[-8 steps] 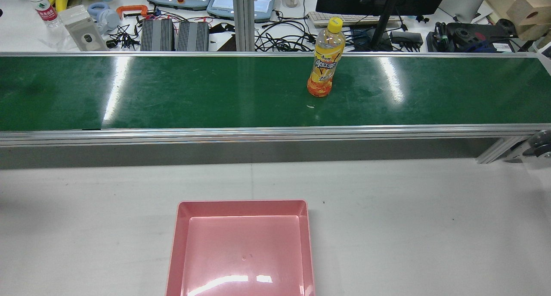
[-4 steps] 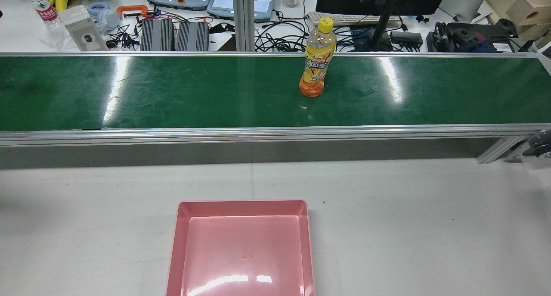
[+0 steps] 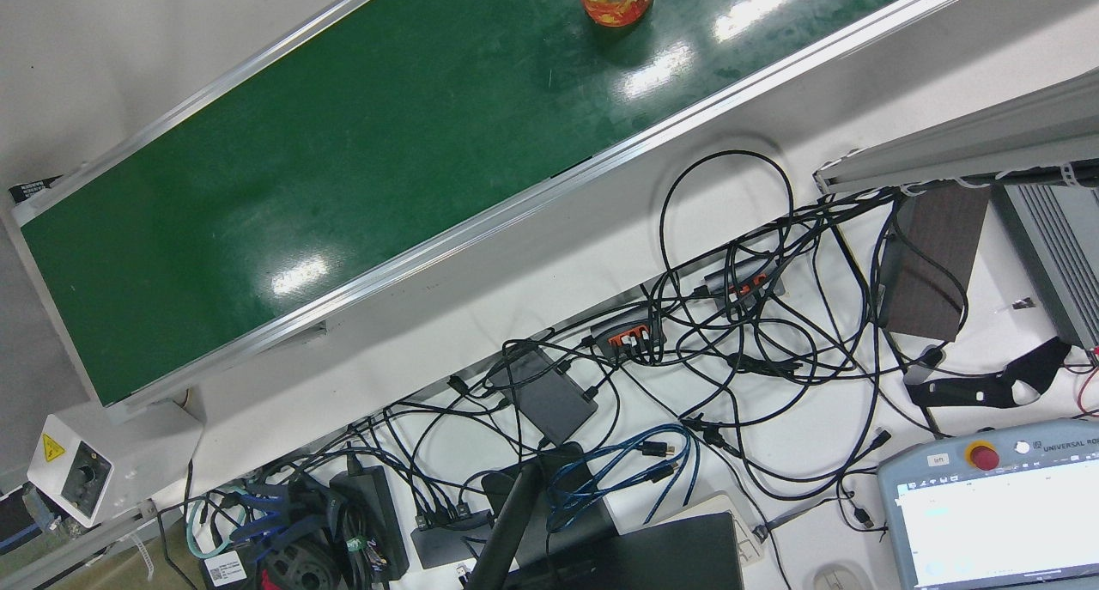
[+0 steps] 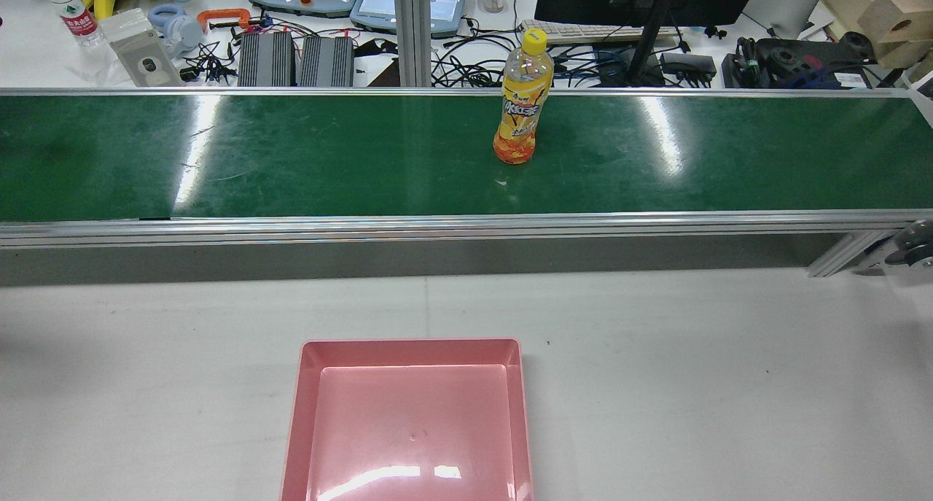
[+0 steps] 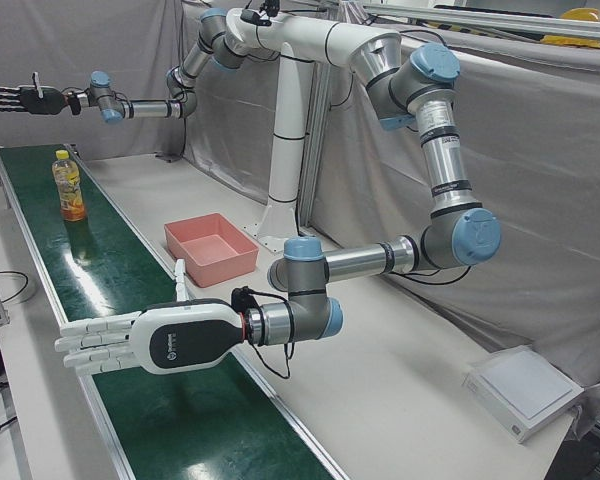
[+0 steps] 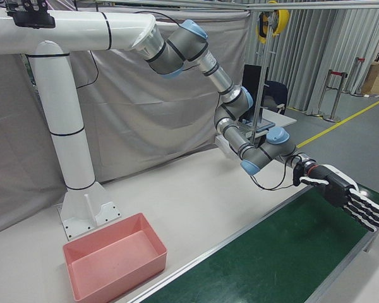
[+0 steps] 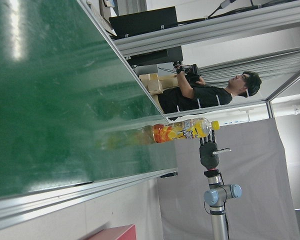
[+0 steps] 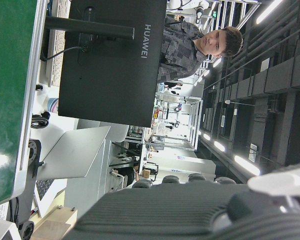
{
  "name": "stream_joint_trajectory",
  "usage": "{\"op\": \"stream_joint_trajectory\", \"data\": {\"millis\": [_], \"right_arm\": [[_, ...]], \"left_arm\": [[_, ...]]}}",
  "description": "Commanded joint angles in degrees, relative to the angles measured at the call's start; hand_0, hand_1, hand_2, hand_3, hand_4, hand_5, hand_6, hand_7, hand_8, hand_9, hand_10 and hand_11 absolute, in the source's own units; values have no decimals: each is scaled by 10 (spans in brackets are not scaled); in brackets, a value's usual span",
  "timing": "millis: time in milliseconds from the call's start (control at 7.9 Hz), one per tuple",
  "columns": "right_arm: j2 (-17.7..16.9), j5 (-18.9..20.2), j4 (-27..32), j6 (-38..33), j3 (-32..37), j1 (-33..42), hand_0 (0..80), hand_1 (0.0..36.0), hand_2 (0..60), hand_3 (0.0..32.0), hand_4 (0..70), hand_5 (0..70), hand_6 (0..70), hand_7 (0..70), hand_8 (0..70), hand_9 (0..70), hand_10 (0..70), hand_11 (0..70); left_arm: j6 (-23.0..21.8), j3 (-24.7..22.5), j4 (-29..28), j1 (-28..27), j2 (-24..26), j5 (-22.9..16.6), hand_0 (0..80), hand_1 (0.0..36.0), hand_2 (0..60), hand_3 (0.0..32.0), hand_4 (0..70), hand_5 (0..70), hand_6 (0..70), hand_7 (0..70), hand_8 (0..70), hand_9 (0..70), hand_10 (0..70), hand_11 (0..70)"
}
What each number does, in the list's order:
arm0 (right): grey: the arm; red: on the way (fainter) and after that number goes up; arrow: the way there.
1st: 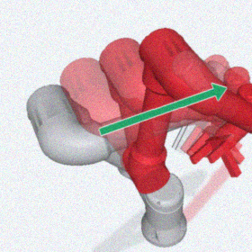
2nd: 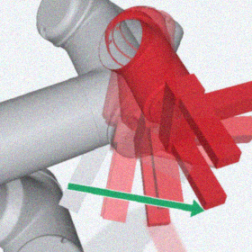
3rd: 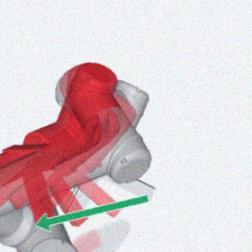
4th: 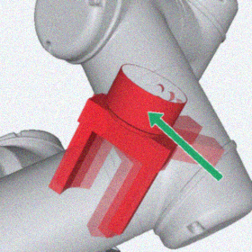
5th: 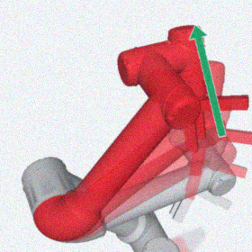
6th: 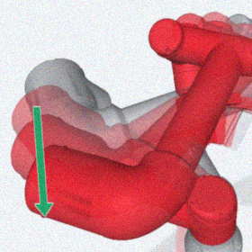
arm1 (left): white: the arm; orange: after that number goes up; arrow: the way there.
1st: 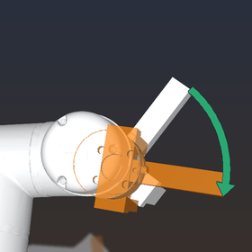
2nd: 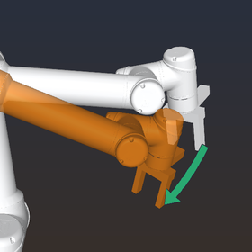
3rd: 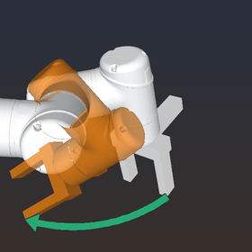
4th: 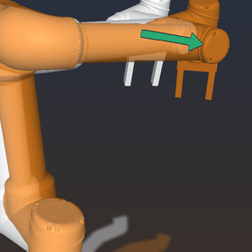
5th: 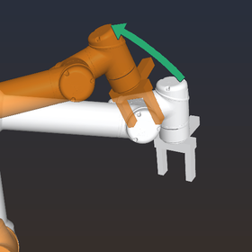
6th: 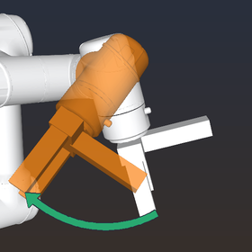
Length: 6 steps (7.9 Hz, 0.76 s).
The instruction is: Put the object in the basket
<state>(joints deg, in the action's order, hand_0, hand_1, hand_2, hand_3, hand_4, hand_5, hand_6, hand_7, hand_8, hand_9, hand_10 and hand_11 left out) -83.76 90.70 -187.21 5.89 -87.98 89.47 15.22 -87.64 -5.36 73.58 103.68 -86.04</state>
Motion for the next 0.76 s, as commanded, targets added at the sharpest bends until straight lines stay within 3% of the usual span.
{"op": "stream_joint_trajectory", "data": {"millis": [0,633], "right_arm": [[0,0,0,0,0,0,0,0,0,0,0,0,0,0,0,0,0,0],[0,0,0,0,0,0,0,0,0,0,0,0,0,0,0,0,0,0]], "left_arm": [[-11,-2,1,1,1,0,456,37,0,0,0,4,0,0,0,0,18,37],[-14,-2,-1,2,1,0,456,32,0,0,0,0,0,0,0,0,18,37]]}}
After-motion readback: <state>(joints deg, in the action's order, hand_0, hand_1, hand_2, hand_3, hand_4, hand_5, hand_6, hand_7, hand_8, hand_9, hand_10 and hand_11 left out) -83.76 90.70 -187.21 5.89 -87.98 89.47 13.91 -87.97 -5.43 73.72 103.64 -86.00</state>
